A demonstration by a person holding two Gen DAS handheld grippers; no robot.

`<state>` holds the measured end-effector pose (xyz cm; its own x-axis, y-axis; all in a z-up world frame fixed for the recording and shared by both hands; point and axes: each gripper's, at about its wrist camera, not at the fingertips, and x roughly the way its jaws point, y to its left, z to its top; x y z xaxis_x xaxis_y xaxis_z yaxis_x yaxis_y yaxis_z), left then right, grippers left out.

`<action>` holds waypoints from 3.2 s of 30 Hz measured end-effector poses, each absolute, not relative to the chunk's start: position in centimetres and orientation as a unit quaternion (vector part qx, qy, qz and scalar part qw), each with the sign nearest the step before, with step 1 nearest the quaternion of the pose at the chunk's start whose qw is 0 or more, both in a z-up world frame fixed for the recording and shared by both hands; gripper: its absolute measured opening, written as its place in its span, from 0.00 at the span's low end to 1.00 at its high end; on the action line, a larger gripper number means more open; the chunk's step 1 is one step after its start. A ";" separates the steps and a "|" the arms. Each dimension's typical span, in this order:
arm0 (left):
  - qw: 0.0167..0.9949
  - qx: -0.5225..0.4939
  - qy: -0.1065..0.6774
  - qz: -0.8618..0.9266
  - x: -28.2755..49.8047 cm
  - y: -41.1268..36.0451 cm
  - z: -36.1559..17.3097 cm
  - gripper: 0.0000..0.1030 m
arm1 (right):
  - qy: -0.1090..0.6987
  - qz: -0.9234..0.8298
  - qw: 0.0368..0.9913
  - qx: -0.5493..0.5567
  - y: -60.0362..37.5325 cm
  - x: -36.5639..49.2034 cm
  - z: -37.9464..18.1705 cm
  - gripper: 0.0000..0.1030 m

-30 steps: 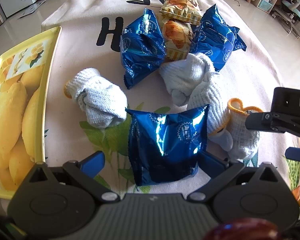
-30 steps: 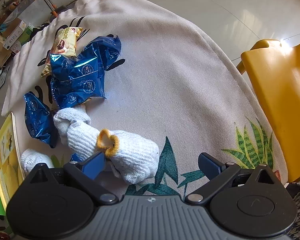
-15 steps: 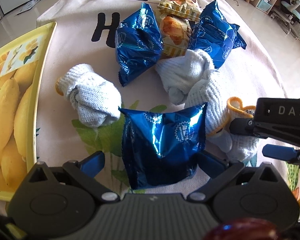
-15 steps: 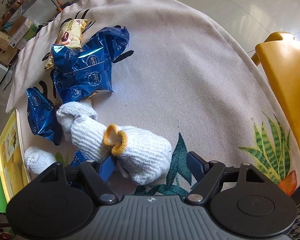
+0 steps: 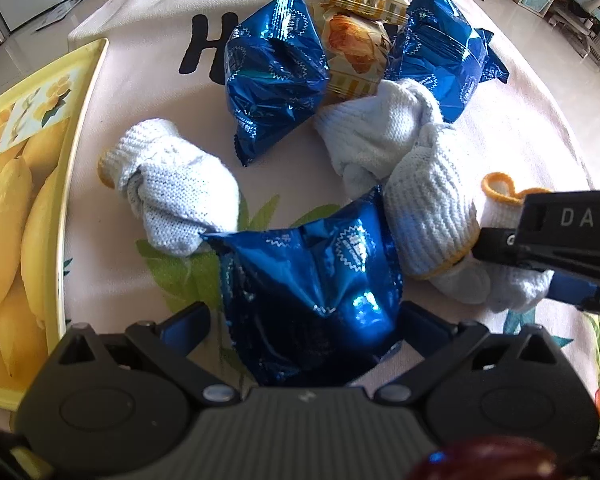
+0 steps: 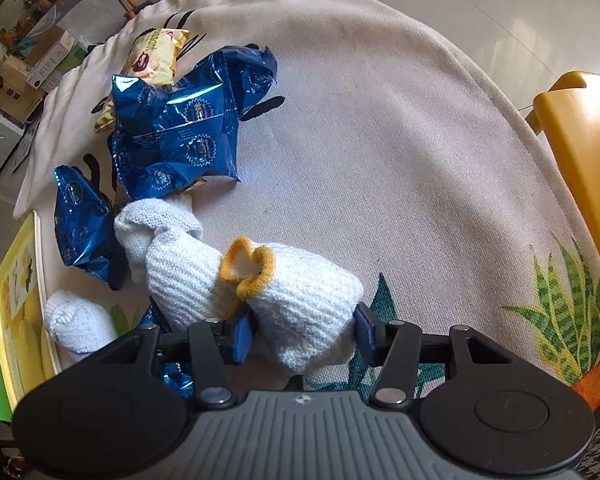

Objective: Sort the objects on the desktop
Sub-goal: 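Close the left gripper on the blue foil packet while the right gripper grasps the white glove, then carry the blue packet with the left gripper while the right gripper carries the glove to the yellow tray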

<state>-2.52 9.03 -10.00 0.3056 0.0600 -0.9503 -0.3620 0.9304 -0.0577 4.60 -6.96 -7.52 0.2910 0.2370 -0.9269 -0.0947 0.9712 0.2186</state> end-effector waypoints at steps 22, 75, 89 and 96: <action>0.807 -0.092 0.564 0.148 -2.5 7.7 -10.3 1.00 | 0.613 0.043 0.784 0.090 -8.5 5.5 -8.5 0.70; 0.861 -0.138 0.465 0.156 -7.8 12.0 -1.0 0.81 | 0.533 0.150 0.828 0.090 -5.7 -0.3 -2.3 0.51; 0.853 -0.190 0.435 0.215 -10.3 17.4 1.1 0.81 | 0.536 0.219 0.812 0.069 -1.2 -4.2 -1.6 0.50; 0.839 -0.219 0.425 0.258 -11.0 21.3 2.3 0.81 | 0.559 0.244 0.790 0.063 1.9 -5.0 -1.2 0.50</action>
